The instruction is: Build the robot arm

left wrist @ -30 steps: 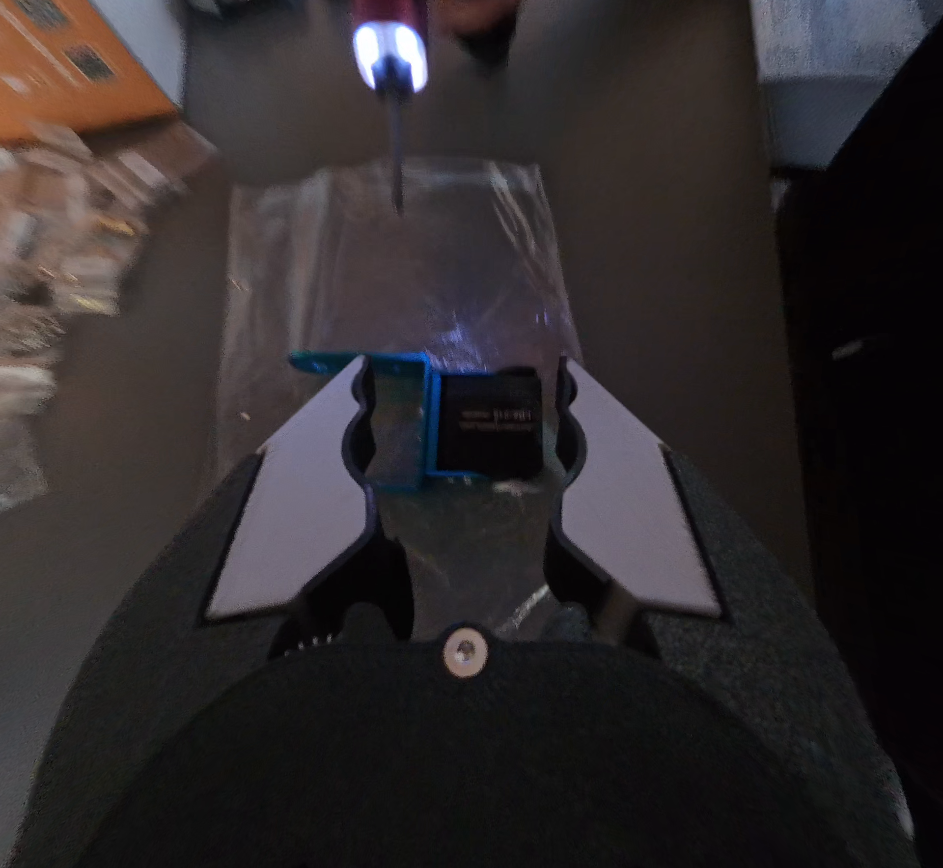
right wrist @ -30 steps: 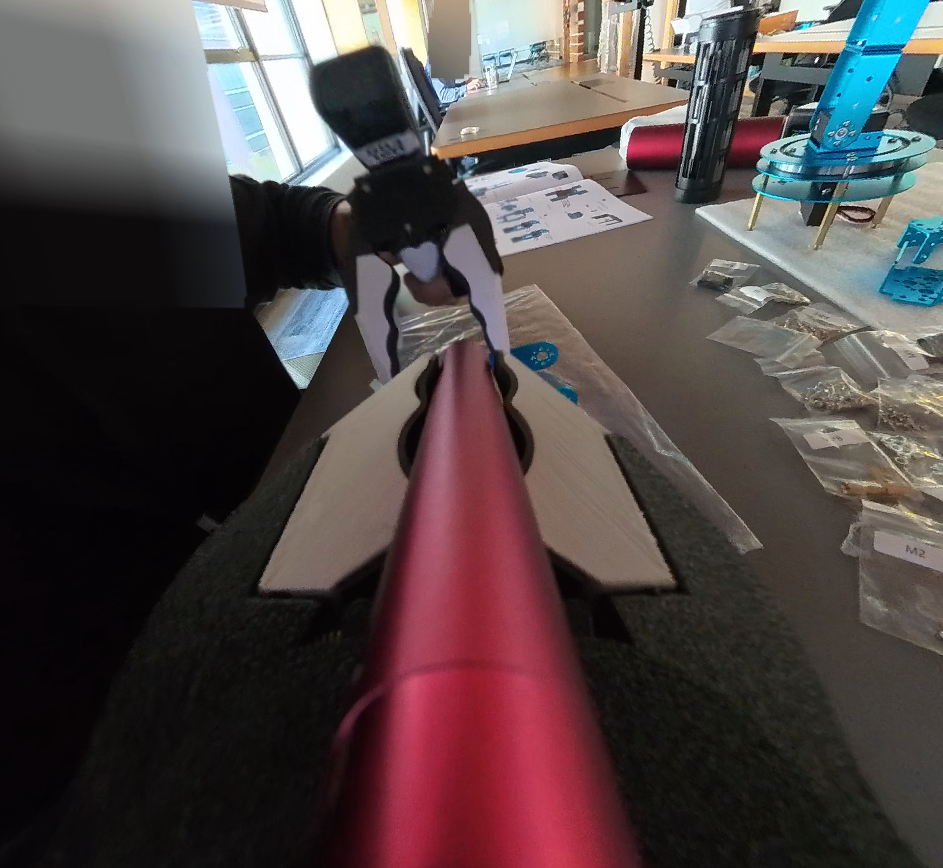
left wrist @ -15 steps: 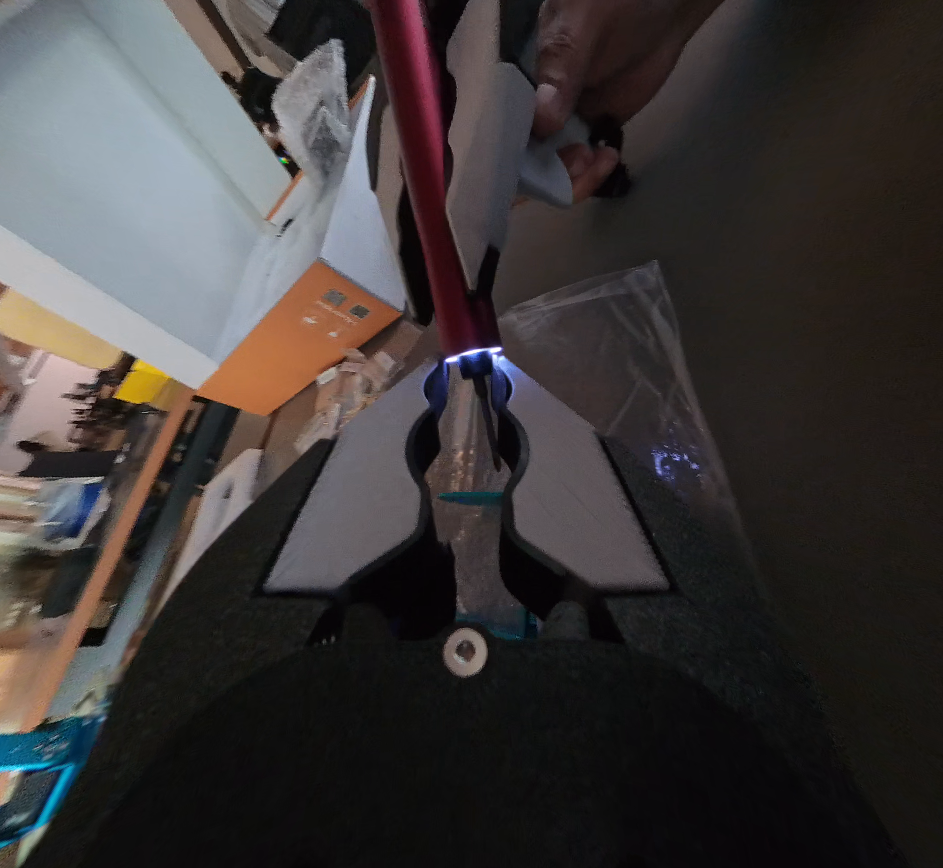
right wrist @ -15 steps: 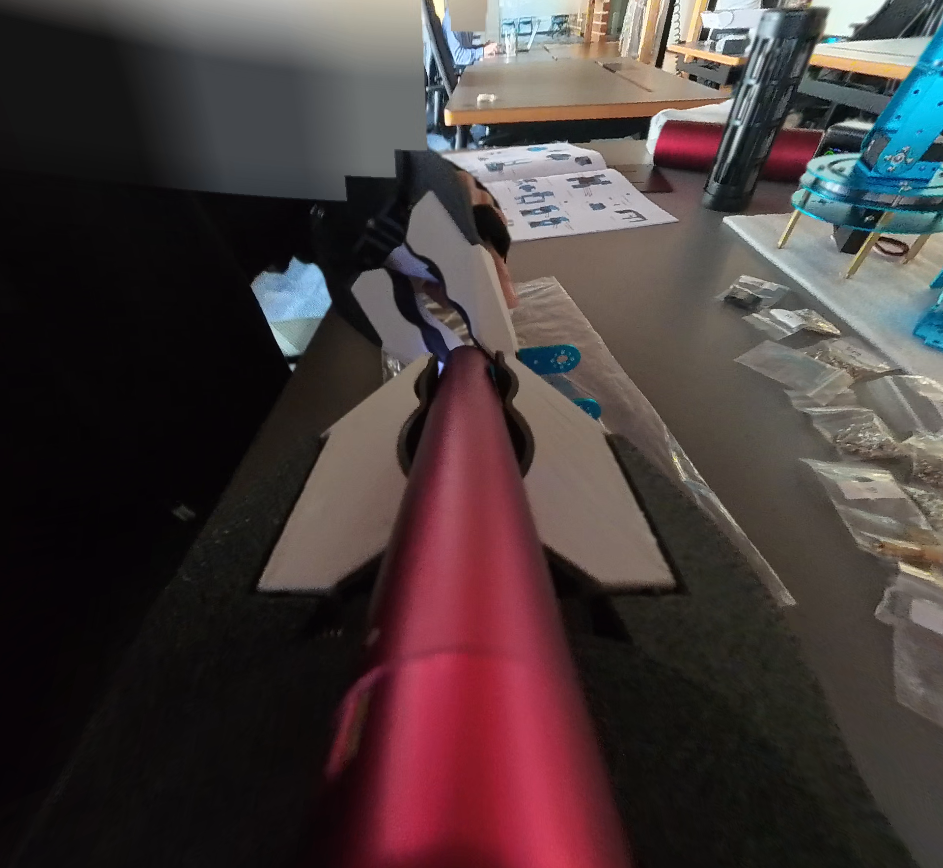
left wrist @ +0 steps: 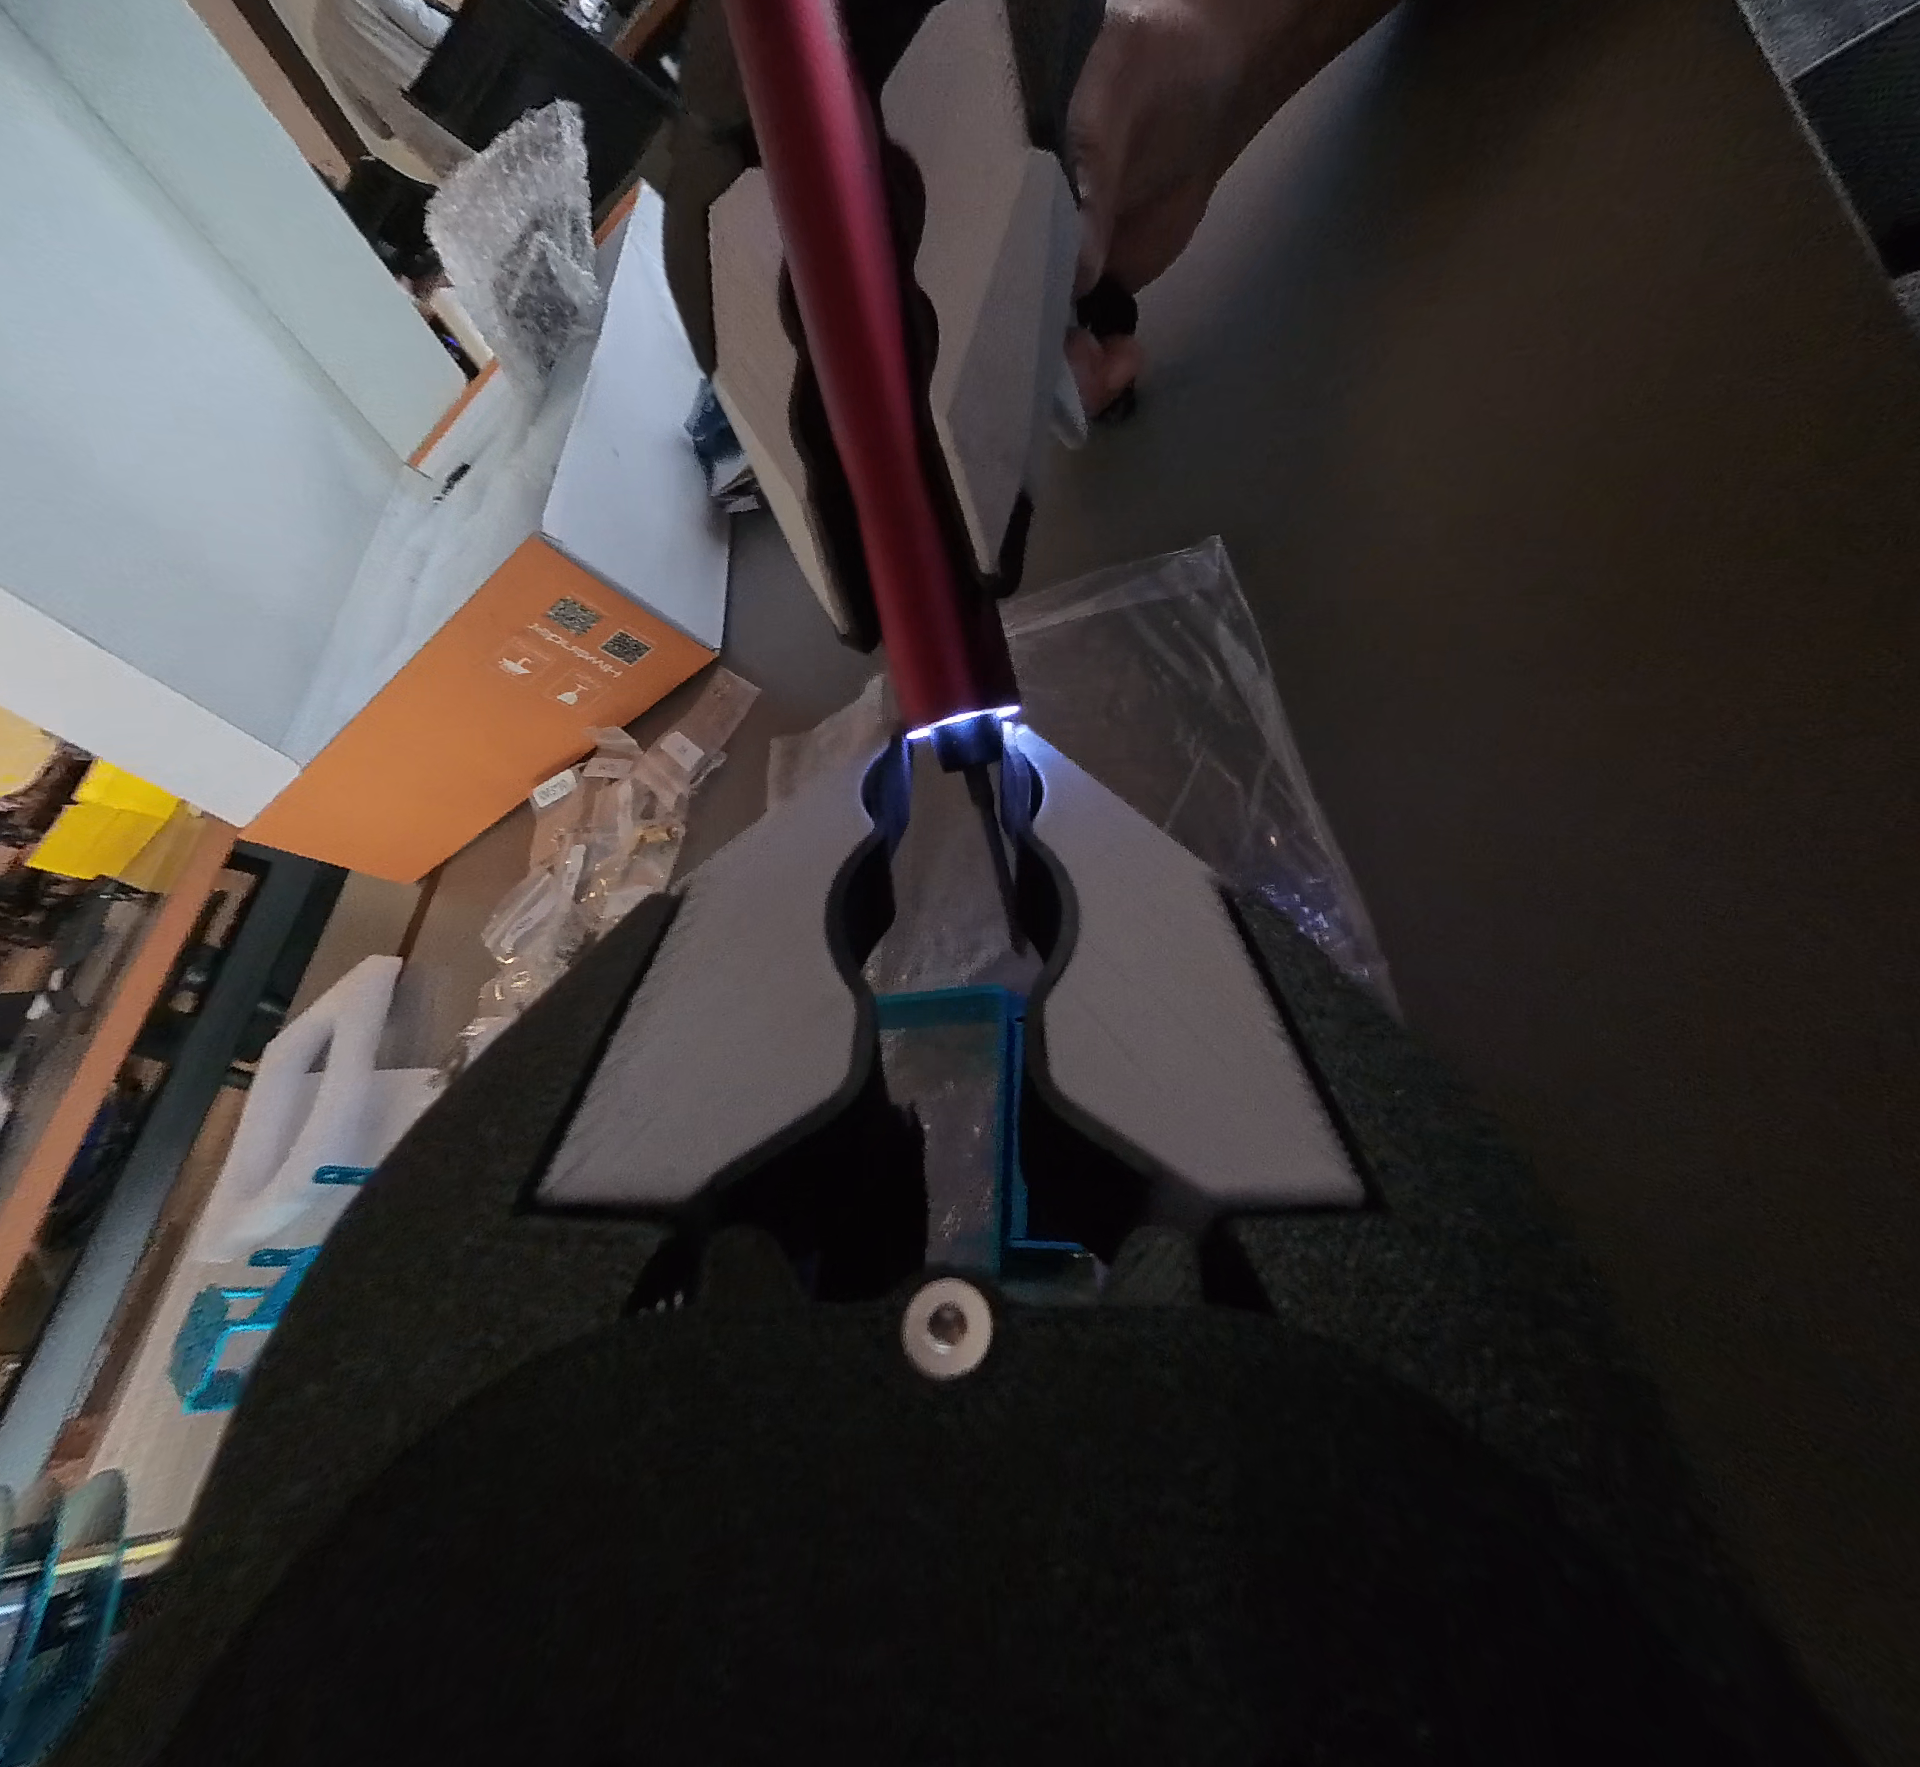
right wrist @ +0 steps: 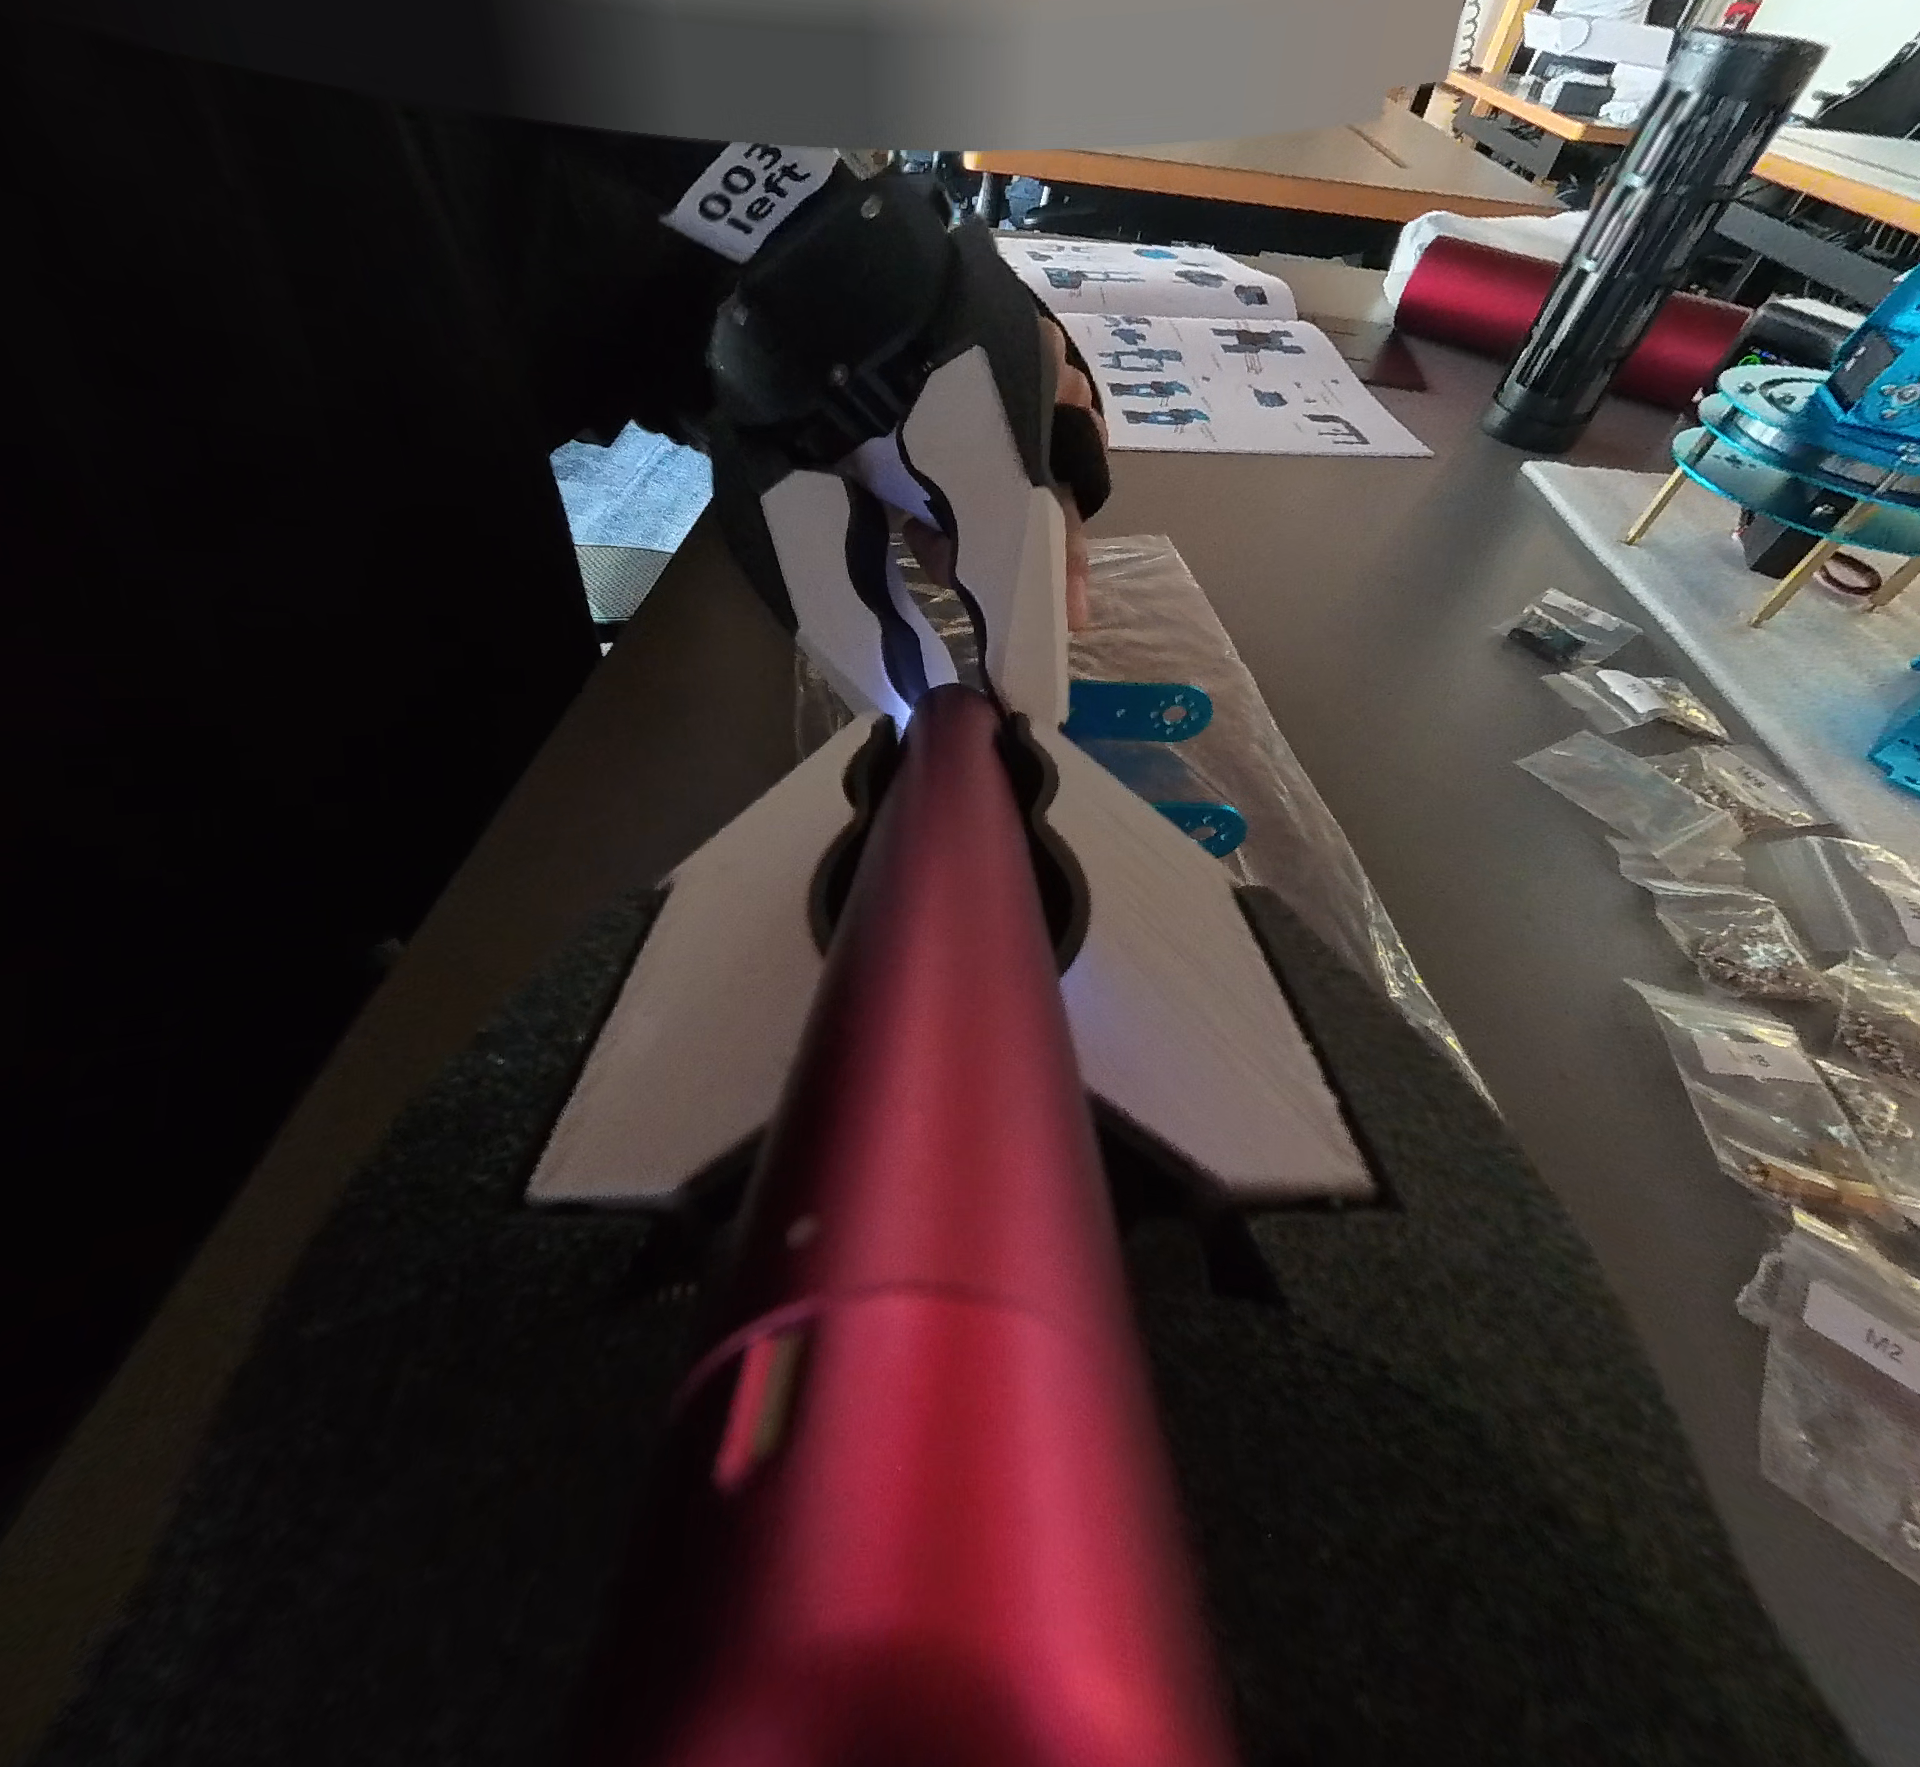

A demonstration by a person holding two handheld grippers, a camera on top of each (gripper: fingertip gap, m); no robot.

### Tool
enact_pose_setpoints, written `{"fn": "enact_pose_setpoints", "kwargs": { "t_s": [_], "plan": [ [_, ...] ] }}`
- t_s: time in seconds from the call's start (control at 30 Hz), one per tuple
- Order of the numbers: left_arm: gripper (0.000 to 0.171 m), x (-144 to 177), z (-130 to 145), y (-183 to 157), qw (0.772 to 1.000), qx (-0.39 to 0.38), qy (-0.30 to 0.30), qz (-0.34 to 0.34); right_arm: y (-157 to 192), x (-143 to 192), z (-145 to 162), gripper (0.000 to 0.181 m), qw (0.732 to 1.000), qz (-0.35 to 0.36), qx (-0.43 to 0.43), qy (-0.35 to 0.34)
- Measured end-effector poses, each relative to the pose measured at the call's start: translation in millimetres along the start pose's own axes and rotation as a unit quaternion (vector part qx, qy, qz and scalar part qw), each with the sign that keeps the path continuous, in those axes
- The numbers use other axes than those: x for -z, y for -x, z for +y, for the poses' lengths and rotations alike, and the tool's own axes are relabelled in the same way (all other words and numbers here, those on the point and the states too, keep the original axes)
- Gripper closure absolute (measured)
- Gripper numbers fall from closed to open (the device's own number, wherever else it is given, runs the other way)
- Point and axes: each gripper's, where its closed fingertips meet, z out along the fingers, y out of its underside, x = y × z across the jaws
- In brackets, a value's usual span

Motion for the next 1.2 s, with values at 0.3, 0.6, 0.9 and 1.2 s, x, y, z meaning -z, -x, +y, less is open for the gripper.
{"fn": "enact_pose_setpoints", "kwargs": {
  "t_s": [0.3,0.6,0.9,1.2],
  "plan": [
    [0.155,1,-5,17,0.986,-0.097,0.014,-0.136,-10,4,-5,0.159,0.999,0.033,0.001,-0.004],
    [0.156,0,-5,11,0.983,-0.121,0.014,-0.134,-3,5,0,0.16,1.0,0.017,0.019,0.011],
    [0.132,21,-11,21,0.997,0.045,-0.045,-0.04,-8,17,-7,0.161,1.0,0.027,0.013,-0.005],
    [0.094,40,46,-22,0.957,0.22,0.075,0.171,-13,27,-16,0.158,0.999,0.037,0.002,-0.017]
  ]
}}
